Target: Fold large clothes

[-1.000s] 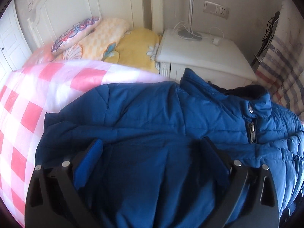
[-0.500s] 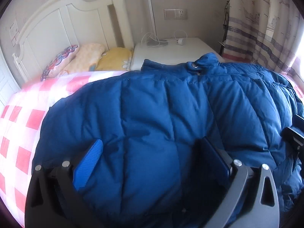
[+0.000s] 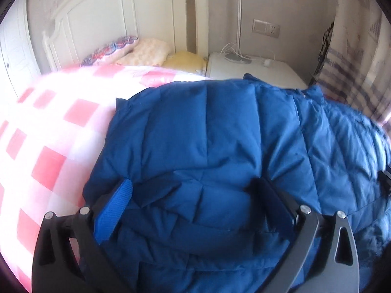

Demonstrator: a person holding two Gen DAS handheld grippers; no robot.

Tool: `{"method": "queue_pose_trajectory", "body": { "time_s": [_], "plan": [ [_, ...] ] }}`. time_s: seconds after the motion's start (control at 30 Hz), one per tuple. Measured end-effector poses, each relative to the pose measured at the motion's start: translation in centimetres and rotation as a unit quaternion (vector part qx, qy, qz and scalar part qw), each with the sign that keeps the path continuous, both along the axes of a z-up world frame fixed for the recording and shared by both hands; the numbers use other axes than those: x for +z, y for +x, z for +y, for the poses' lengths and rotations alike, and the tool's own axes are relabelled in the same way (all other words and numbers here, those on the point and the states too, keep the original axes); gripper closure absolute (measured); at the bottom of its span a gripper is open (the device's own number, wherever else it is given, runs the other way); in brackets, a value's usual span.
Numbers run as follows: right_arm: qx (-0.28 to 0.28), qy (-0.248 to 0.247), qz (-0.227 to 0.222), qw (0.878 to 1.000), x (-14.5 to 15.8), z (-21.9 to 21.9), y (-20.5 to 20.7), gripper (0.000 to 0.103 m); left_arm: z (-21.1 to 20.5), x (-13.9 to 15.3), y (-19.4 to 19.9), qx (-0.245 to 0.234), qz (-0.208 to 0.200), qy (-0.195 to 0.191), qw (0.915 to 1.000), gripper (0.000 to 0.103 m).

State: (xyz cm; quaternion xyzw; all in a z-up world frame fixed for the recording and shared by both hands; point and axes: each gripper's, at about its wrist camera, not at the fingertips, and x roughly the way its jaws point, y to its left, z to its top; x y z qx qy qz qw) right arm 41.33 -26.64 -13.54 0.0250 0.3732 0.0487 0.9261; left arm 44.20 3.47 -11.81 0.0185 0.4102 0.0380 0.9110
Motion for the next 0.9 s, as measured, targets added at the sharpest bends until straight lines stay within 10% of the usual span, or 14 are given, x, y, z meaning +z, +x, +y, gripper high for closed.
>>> {"method": "queue_pose_trajectory", "body": {
  "time_s": [0.33, 0.7, 0.9],
  "plan": [
    [-0.009, 0.008, -0.122, 0.992, 4.9, 1.1, -3.3, 0.047, 0.6, -0.1, -0.1, 0.001, 0.002, -0.012, 0.9999, 0.001],
    [0.022, -0.045, 0.019, 0.999, 1.1, 2.6, 5.6, 0.071, 0.8, -0.1, -0.1, 0.000, 0.001, -0.014, 0.9999, 0.001],
    [0.002, 0.008, -0.007, 1.000, 2.2, 0.9, 3.8, 0.071, 0.7, -0.1, -0.1, 0.001, 0.001, -0.014, 0.9999, 0.001]
  ]
}}
